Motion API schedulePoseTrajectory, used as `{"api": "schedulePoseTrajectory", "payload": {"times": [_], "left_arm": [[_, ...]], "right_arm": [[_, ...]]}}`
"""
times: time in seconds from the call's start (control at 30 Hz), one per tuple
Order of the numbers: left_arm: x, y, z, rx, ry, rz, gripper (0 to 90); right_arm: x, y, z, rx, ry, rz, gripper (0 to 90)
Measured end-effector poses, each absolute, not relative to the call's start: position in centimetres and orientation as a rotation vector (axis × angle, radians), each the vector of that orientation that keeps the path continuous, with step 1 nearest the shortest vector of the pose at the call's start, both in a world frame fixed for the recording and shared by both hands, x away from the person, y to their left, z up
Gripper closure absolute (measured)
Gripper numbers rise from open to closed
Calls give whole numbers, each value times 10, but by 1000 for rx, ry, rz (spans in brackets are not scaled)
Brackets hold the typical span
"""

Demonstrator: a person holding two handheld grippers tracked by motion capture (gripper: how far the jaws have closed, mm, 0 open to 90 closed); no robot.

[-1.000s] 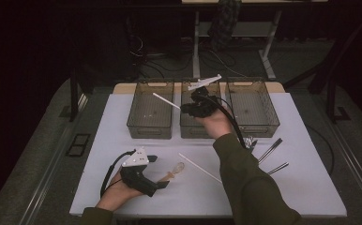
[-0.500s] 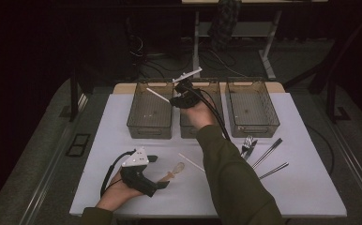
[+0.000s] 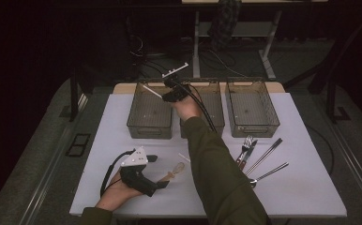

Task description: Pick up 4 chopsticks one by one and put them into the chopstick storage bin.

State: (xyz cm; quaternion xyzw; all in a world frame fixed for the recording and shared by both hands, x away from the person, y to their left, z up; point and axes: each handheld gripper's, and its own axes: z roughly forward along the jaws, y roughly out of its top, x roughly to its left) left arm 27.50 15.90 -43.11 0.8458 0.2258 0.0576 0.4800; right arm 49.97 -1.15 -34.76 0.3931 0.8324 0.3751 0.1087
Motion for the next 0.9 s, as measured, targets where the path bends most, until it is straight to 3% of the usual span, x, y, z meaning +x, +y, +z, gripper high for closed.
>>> {"api": "schedulePoseTrajectory", "payload": {"times": [0.7, 0.77, 0.9], "left_arm": [[276, 160, -430, 2062, 542, 140, 0], [276, 160, -430, 2060, 544, 140, 0], [276, 161, -430, 2058, 547, 141, 0]], "right_arm": [[507, 25, -363, 1188, 2475, 1061, 842], [507, 25, -362, 1180, 2463, 1070, 824], [505, 21, -356, 1186, 2421, 1126, 698]]}}
